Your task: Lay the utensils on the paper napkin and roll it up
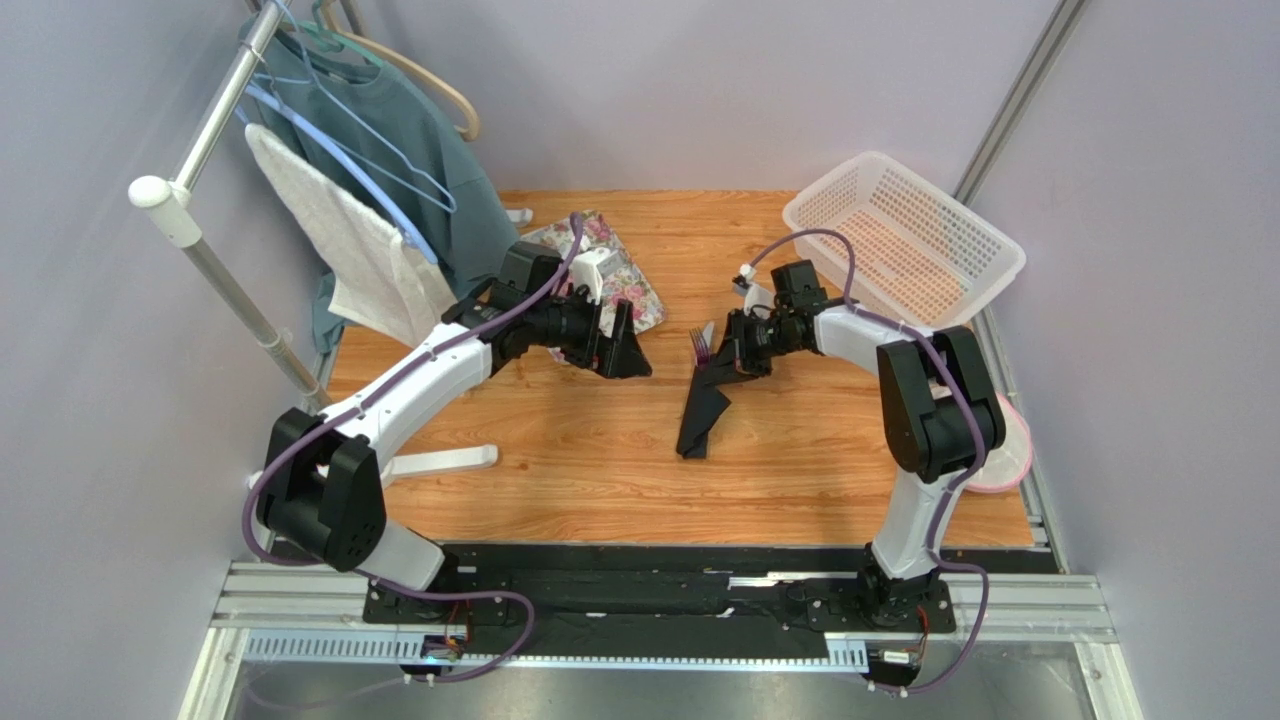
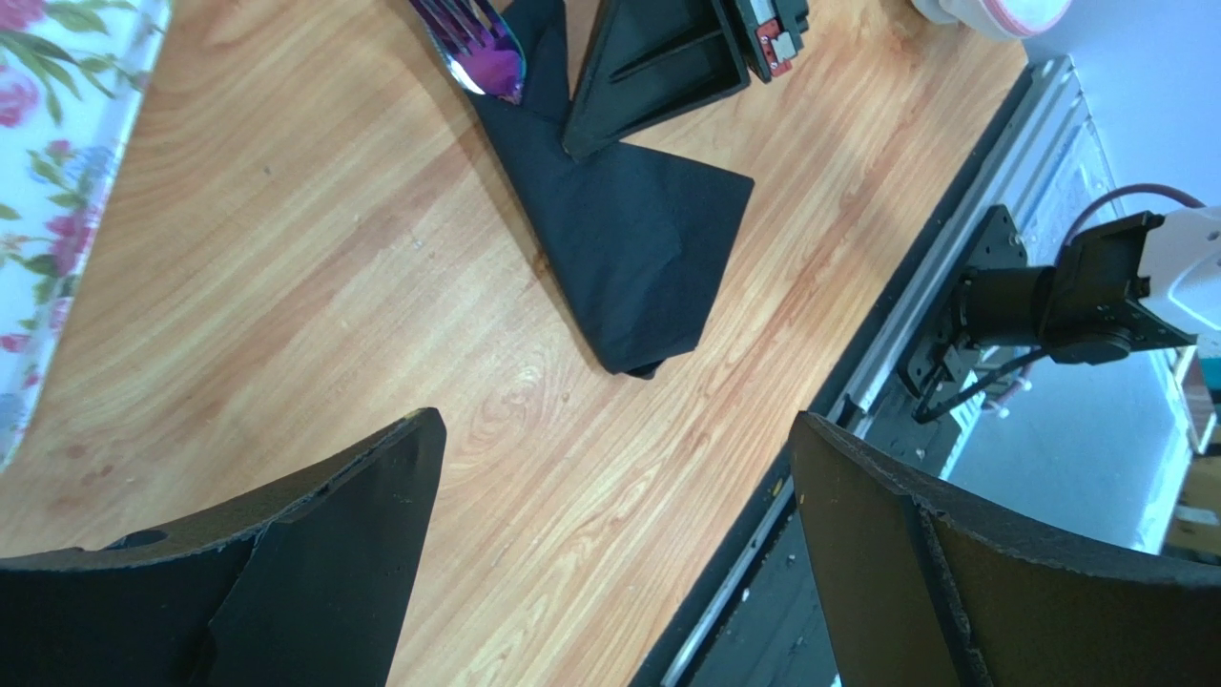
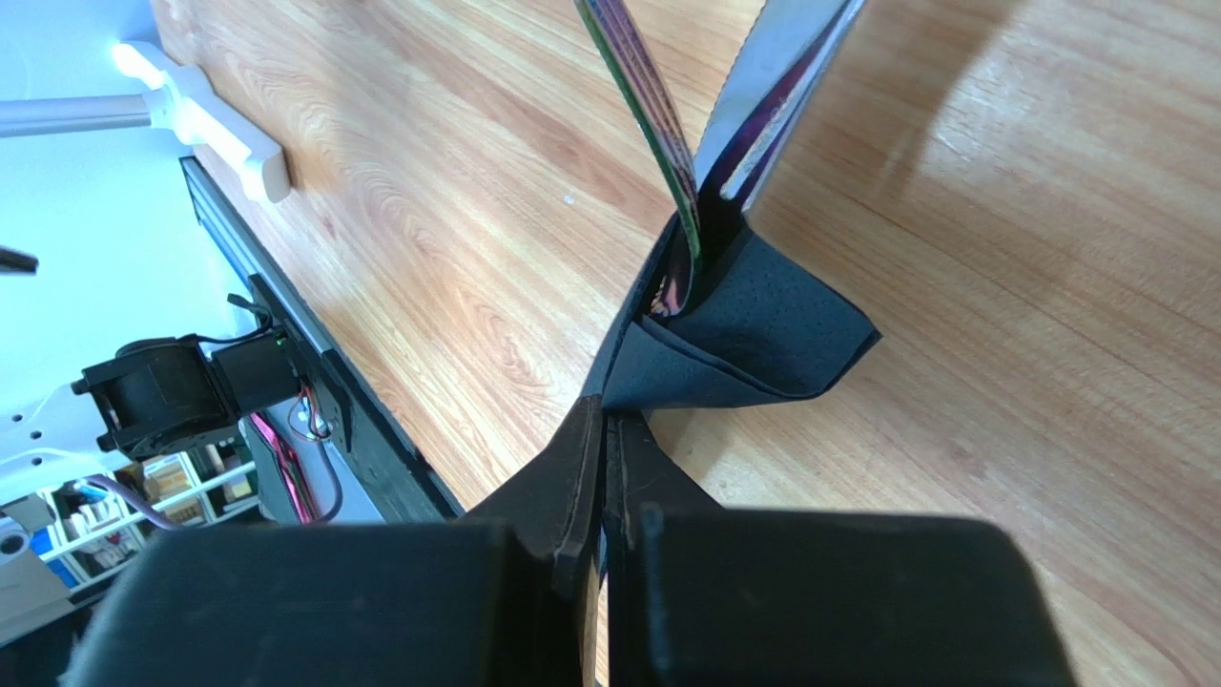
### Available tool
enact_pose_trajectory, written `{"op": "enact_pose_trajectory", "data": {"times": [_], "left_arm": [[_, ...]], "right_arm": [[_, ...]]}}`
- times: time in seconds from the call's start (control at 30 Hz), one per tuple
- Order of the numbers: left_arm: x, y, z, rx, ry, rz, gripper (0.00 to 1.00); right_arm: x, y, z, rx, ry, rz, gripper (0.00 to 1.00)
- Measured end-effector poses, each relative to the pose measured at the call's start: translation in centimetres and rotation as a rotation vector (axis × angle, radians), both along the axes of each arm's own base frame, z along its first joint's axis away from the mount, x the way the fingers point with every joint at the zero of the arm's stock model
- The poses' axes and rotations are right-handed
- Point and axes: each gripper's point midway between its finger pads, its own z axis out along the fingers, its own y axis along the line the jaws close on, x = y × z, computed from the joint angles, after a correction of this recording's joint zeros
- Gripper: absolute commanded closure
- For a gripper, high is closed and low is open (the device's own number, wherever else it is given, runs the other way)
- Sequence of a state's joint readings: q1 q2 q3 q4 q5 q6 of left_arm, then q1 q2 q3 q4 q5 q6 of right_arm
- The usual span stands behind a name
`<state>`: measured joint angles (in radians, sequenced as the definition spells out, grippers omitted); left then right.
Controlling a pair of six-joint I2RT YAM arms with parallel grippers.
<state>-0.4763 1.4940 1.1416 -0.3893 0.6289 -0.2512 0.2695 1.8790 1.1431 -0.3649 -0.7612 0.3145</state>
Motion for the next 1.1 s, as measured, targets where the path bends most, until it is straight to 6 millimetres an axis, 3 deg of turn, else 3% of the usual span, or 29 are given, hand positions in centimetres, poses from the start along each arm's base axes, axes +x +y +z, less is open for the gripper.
{"op": "enact_pose_trajectory", "data": {"times": [0.2,0.4,0.73,0.9,1.1], "left_arm": [[0.2,0.7,1.4,-0.01,-0.109,-0.01,0.01],[-0.2,0.9,3.6,-0.027,-0.225,-0.082,0.01],[-2.3,2.4,9.9,-0.129,-0.491,-0.043,0.01],[-4.5,2.8,10.3,-0.191,-0.527,-0.061,0.01],[-6.6,1.9,9.8,-0.312,-0.489,-0.127,0.02]], "right_arm": [[0.0,0.2,2.1,0.029,-0.061,0.025,1.0],[-0.8,0.4,5.5,0.081,-0.157,0.067,1.0],[-2.7,0.5,12.6,0.159,-0.333,0.158,1.0],[-4.2,0.6,17.5,0.195,-0.461,0.218,1.0],[-7.7,1.1,23.1,0.242,-0.636,0.3,1.0]]}}
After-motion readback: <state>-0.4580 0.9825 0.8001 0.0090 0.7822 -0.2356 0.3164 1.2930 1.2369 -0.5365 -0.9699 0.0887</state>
